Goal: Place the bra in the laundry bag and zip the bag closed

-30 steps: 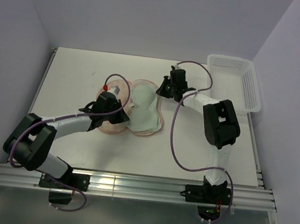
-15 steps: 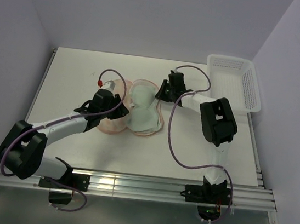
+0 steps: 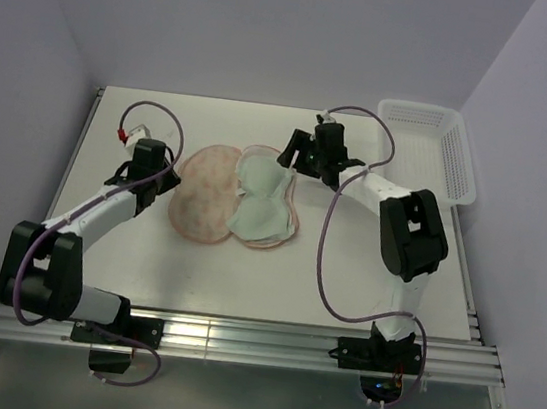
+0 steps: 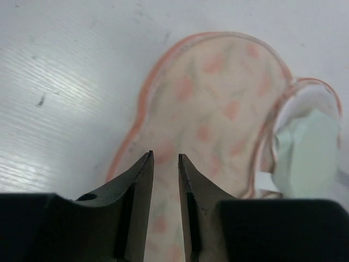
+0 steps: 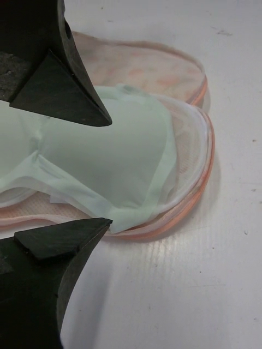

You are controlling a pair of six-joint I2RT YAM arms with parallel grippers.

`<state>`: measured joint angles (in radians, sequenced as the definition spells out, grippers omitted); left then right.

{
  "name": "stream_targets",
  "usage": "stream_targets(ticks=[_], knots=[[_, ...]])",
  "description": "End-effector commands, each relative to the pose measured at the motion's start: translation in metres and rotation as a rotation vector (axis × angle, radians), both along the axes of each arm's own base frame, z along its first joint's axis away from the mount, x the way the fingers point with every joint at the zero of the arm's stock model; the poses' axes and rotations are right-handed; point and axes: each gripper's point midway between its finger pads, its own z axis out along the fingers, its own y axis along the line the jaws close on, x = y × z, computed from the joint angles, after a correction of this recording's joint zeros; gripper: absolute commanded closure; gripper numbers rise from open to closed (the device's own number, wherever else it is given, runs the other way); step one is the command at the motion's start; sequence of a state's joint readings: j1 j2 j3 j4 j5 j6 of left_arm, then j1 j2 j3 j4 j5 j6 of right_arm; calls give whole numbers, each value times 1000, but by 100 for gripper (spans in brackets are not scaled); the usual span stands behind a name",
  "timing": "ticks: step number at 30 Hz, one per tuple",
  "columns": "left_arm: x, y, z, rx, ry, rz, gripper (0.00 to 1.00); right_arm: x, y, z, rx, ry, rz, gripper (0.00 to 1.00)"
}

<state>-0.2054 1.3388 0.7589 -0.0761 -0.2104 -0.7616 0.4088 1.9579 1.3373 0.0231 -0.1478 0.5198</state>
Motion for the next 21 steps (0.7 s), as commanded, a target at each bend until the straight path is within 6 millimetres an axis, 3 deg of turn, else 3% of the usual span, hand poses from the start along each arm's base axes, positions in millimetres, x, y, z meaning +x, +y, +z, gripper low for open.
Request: stream_targets(ticks=[1, 2, 4, 6, 11, 15, 21], knots=[[14, 20, -1, 100, 41, 48, 67, -10, 2, 41, 49, -81, 17, 24], [19, 20, 1, 116, 39, 33, 66, -13, 0, 44, 51, -89, 10, 24], [19, 16, -17, 130, 91, -3, 58, -24, -6, 54, 75, -110, -5, 24], [23, 14, -29, 141, 130, -19, 58, -37, -8, 64, 102, -132, 0, 24], [23, 18, -44, 181, 170, -12, 59, -58, -12, 76, 138, -154, 19, 24], [18, 18, -68, 221, 241, -15, 64, -73, -15, 86, 163, -176, 28, 24], [13, 12, -94, 241, 303, -30, 69, -88, -5, 95, 180, -195, 64, 24]])
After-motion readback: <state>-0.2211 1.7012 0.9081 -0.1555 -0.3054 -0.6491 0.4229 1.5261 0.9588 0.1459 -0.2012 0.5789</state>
